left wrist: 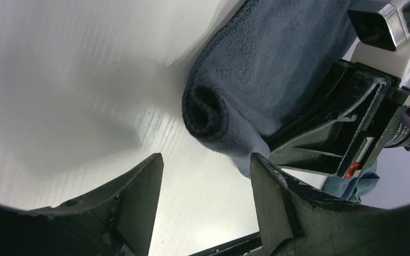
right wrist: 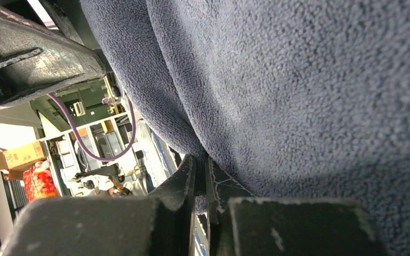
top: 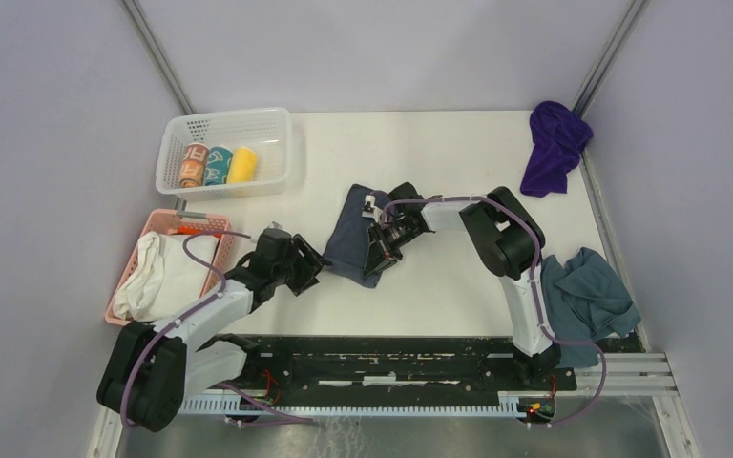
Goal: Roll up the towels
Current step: Roll the towel at the center of the board.
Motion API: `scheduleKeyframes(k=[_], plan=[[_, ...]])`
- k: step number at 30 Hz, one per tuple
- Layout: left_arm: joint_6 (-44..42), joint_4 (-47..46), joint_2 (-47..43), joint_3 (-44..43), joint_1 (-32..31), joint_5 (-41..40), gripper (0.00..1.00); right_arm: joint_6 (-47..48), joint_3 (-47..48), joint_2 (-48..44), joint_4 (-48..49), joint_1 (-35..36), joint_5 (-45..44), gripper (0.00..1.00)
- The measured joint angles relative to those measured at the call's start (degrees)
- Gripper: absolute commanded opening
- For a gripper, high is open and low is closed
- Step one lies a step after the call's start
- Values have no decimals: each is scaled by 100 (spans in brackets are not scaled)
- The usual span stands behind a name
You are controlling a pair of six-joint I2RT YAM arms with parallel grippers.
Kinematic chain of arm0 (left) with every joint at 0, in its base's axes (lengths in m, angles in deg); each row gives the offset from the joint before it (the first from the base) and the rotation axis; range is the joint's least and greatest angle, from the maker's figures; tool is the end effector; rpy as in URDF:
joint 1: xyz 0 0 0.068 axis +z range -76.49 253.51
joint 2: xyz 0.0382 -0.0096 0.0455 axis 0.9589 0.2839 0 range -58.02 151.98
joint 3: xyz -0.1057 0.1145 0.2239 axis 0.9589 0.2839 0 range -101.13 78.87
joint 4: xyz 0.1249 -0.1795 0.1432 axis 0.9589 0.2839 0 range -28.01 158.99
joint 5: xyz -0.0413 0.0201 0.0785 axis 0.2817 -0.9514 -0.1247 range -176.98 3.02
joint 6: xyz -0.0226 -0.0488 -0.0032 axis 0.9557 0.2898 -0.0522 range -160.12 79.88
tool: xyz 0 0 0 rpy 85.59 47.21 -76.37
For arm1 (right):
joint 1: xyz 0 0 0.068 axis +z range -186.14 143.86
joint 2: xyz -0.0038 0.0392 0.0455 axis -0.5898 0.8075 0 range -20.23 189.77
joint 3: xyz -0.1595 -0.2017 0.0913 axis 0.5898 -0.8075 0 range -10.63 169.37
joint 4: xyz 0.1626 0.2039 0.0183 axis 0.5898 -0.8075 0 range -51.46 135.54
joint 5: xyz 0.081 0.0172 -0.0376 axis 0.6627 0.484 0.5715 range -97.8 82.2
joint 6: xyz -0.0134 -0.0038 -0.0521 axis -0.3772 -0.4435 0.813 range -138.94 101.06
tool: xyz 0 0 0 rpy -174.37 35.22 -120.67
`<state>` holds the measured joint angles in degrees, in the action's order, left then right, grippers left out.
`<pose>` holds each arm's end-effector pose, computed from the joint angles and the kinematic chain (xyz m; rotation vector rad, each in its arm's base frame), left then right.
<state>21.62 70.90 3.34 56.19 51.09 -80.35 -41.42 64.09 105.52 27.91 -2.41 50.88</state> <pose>0.1796 -0.0786 0.1582 -0.8066 2.4284 -0.7751 0.3230 0.2523 0.0889 0.5199 -2.5166 -1.4939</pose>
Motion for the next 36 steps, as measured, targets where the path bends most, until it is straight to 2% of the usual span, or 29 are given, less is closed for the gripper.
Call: scheduleKeyframes(k=[5,11,16,26,32,36], plan=[[13,-442,481,-17,-24,-4,61,46,22,0,-79,0,-26,7],[17,-656,1049,-208,-24,-48,58,223,26,-83,-186,0,-136,16],[13,-719,1357,-409,-24,-59,57,542,4,-455,-402,0,-614,34],[-55,-739,1971,-896,-114,-76,55,1364,-271,-1928,-870,328,-2645,52],[-101,-732,2155,-1067,-173,-111,55,1895,-553,-2771,-693,1270,-4083,60],[-118,-719,2168,-1086,-184,-157,55,2218,-686,-2844,-439,1816,-4710,62]])
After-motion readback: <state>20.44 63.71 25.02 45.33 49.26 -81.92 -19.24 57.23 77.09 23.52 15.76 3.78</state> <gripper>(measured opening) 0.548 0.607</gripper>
